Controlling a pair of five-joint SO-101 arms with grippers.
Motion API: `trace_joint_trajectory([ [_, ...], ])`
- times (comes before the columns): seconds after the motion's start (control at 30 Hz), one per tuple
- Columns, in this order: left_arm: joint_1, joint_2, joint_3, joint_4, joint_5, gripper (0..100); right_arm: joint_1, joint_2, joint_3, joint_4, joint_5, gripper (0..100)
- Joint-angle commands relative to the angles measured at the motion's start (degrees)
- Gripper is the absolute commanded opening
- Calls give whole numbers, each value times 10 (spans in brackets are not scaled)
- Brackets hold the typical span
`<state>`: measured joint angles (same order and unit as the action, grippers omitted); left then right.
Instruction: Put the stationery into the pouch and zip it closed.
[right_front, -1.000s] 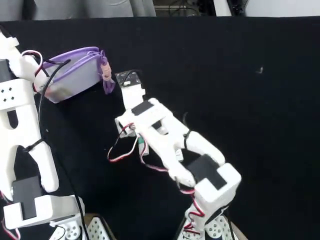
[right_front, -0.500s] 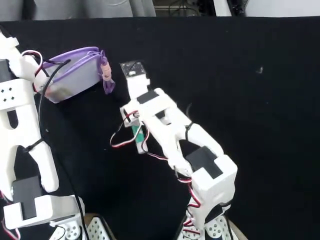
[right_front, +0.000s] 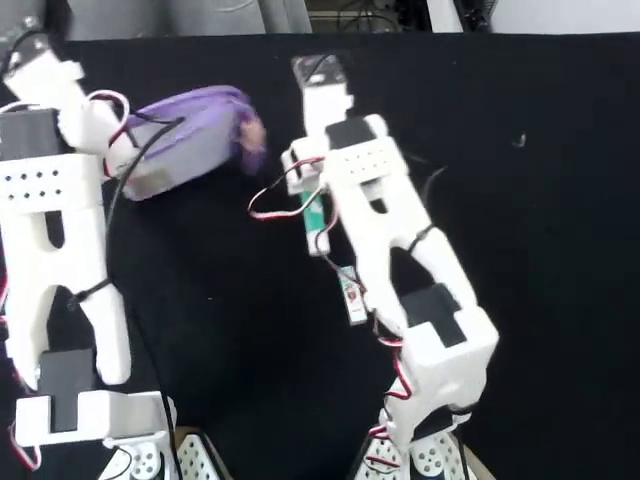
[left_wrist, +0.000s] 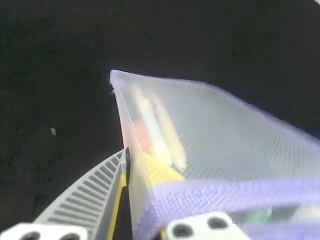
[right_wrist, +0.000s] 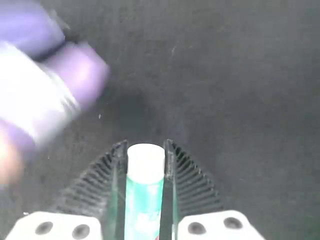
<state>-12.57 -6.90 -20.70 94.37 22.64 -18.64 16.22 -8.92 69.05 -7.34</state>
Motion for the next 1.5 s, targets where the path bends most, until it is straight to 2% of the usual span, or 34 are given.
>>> trace_joint_trajectory([
  [0.0, 47, -4, -102, 51, 5, 29, 25, -97, -37, 4, 3, 11],
  [0.13, 86, -4, -102, 64, 5, 29, 46, -181, -39, 0, 3, 11],
  [0.43, 110, -3, -53, 62, 2, 29, 84, -327, -37, -49, 3, 11],
  [0.5, 111, -3, -38, 62, 2, 29, 80, -356, -36, -69, 1, 11],
  [0.67, 146, -4, 8, 40, -16, 29, 52, -418, -18, -97, -60, 11],
  [0.8, 165, -4, 40, 20, -18, 29, 1, -474, 51, -141, -70, 11],
  [1.03, 163, -10, 49, 22, -19, 29, -23, -625, 243, -316, -74, 11],
  [1.3, 161, -10, 51, 23, -19, 29, -87, -765, 538, -656, -70, 11],
  [1.47, 161, -10, 51, 23, -20, 29, -118, -747, 570, -712, -69, 11],
])
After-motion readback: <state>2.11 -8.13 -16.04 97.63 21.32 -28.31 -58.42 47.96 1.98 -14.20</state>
